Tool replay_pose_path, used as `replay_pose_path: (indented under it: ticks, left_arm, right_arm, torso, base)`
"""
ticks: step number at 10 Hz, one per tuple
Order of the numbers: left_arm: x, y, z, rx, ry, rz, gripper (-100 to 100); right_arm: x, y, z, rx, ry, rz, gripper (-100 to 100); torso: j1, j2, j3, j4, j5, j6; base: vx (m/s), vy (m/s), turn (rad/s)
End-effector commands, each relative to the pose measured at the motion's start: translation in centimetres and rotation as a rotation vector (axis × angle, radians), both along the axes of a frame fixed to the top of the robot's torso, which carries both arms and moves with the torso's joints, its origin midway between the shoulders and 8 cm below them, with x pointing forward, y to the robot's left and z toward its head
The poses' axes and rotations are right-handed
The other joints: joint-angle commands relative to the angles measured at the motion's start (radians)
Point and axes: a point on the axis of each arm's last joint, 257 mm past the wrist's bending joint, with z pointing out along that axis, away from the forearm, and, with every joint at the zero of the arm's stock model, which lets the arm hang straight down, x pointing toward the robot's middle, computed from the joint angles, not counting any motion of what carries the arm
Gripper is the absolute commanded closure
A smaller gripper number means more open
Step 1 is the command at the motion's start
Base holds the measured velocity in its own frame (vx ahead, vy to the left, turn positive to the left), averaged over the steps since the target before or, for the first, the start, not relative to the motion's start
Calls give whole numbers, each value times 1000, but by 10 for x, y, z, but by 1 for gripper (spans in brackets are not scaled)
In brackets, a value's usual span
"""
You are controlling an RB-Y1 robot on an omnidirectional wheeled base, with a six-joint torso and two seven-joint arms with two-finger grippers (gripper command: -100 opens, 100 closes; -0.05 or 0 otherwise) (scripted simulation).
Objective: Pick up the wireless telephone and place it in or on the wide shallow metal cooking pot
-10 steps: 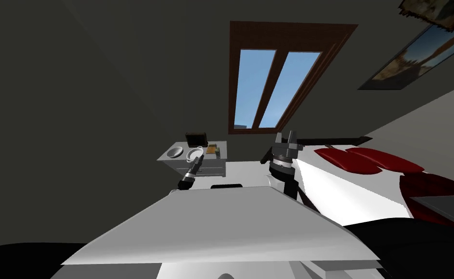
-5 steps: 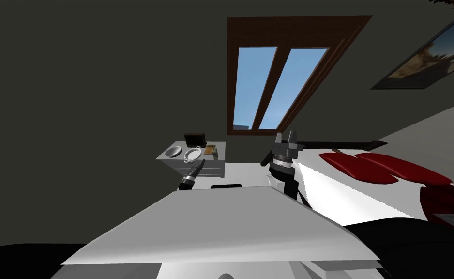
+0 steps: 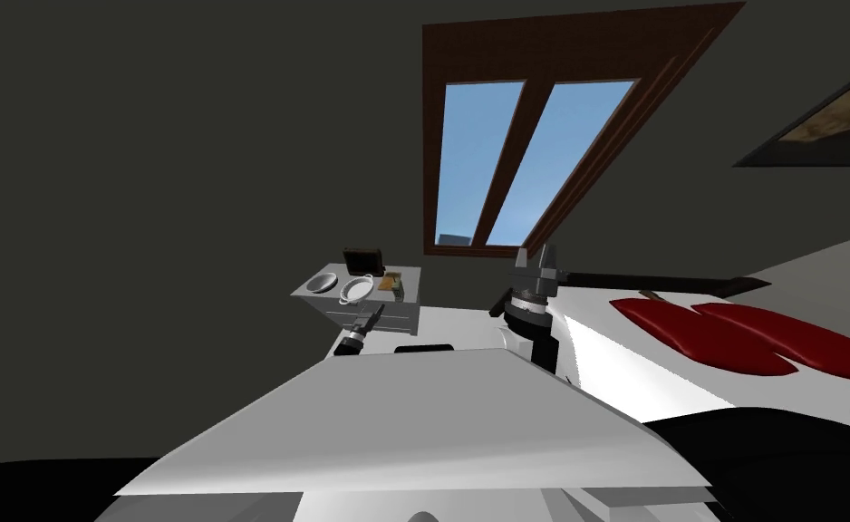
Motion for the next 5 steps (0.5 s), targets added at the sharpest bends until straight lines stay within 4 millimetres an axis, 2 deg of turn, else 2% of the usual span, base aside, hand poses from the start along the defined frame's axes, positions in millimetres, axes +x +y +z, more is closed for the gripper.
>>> replay_pose_path:
  ticks: [1,5]
  left_arm:
    - [-2,2,-9,47,4,-5,-100]
    - [1,-1,-24,114,1,-9,-100]
  right_arm:
    - [0,0,0,0,0,0,0]
    - [0,0,0,0,0,0,0]
  torso:
    - [0,0,0,0,0,0]
    - [3,-2,-1,0,1,0]
  base:
    - [64,-106,92]
    - [73,-92,80]
